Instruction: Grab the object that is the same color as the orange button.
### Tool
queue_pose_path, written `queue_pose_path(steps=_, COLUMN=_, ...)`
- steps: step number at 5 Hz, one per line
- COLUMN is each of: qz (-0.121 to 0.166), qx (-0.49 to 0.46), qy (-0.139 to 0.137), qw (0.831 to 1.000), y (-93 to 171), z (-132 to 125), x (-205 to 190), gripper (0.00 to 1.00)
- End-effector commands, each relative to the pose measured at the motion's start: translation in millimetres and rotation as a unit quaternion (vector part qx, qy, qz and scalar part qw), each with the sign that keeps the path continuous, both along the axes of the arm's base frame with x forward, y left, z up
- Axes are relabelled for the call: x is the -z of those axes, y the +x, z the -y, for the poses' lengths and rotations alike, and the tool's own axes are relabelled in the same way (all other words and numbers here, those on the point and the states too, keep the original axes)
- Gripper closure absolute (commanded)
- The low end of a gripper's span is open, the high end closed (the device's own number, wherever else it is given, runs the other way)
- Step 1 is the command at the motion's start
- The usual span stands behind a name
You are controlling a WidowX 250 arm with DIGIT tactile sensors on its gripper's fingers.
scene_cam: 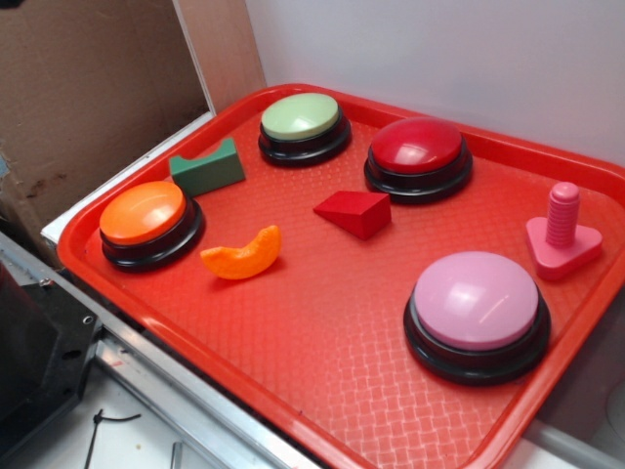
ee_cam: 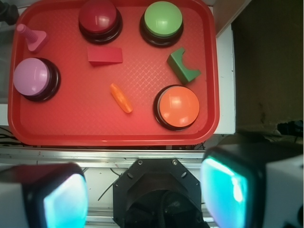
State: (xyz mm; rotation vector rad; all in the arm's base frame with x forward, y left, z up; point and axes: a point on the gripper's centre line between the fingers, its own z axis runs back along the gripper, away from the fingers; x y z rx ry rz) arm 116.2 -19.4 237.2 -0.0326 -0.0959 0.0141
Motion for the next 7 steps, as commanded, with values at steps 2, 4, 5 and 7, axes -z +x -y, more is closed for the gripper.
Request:
queue_pose_path(steps=2, qz=0.014, qx=0.072, qy=0.001, qw=0.997, y=29.8, z=16.3, x=-4.6, gripper=0.0)
queue_pose_path(steps=4, qz=0.042, qx=0.229, qy=-0.002, qw=0.972, y=41.5, z=78.5, x=-8.3, gripper=0.0)
queue_pose_path(steps=5, qz=-0.021, qx=0.301, qy=-0.024, qw=0.953, y=29.7, z=87.6, x=41.3, gripper=0.0)
queue_pose_path(steps=7, qz=-0.083, qx=0.297, qy=-0.063, qw=0.949, y=18.1, z=48.7, x=127.1, gripper=0.0)
